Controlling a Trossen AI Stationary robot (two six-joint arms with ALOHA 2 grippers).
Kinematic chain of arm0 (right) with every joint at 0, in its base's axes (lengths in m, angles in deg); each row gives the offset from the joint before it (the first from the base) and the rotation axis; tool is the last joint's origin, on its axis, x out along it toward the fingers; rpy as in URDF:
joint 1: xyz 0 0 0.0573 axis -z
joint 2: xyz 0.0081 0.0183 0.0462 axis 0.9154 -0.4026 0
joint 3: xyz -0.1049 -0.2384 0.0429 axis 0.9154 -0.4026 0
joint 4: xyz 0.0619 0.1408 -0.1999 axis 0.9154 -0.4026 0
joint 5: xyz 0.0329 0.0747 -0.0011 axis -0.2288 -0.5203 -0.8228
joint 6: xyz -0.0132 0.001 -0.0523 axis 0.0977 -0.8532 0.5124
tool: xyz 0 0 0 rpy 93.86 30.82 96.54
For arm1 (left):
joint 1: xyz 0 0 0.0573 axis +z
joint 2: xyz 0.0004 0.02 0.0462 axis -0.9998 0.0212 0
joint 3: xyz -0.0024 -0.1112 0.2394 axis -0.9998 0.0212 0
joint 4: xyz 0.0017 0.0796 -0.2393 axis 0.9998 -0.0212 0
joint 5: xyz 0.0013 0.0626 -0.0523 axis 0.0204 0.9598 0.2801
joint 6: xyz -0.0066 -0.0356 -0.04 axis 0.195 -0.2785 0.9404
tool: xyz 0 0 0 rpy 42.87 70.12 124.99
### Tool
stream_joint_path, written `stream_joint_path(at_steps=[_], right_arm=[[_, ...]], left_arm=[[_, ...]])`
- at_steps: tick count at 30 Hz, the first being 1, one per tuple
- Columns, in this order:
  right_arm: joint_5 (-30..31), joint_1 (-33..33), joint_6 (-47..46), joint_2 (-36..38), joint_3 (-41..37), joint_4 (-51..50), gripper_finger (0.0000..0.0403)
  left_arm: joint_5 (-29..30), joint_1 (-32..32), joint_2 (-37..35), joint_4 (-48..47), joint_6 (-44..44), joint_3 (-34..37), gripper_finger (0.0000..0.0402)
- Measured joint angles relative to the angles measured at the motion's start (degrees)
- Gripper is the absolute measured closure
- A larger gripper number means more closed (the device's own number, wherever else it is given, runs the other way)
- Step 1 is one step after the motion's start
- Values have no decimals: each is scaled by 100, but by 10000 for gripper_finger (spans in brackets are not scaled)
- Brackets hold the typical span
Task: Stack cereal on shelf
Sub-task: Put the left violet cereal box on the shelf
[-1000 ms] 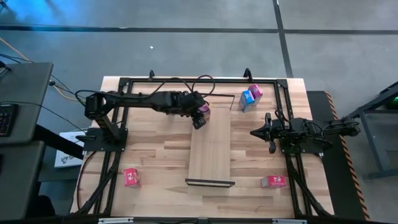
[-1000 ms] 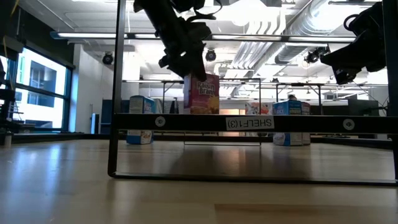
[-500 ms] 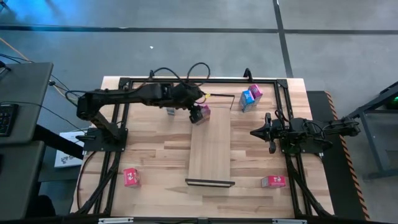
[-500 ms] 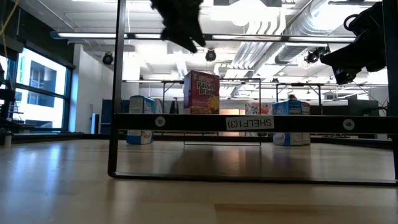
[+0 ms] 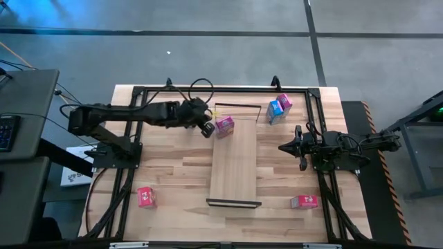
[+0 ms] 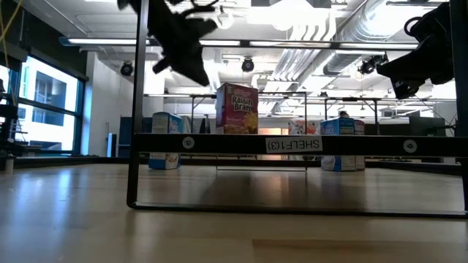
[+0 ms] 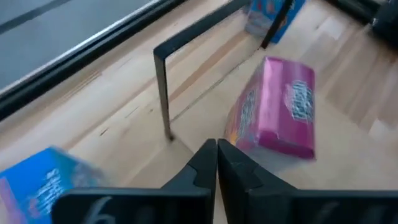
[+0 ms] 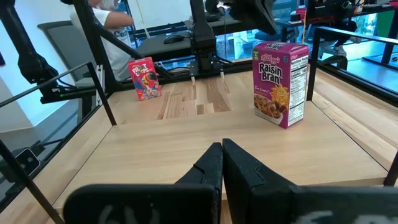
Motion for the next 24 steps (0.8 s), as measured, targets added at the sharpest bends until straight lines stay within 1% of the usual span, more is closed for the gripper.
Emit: stream_joint_path(at_steps=[2,4,7,9,12,15,21,24], right_arm=[[0,-1,1,0,2,0,402],[0,1,0,0,1,0,402],[0,1,1,0,2,0,402],[0,1,1,0,2,0,402],[0,0,0,0,1,0,402],[0,0,0,0,1,0,402],[0,0,0,0,1,0,402],[0,-1,1,0,2,0,402]], left_arm=[[-208,115,29,409,11,220,399],[-341,208,164,688,77,276,401],[-403,318,353,535,114,317,401],[-412,365,436,628,117,303,401],[-651,416,509,620,131,298,401],[-819,348,535,526,299,304,401],[-811,109,535,649,614,302,401],[-710,1,535,766,729,302,401]])
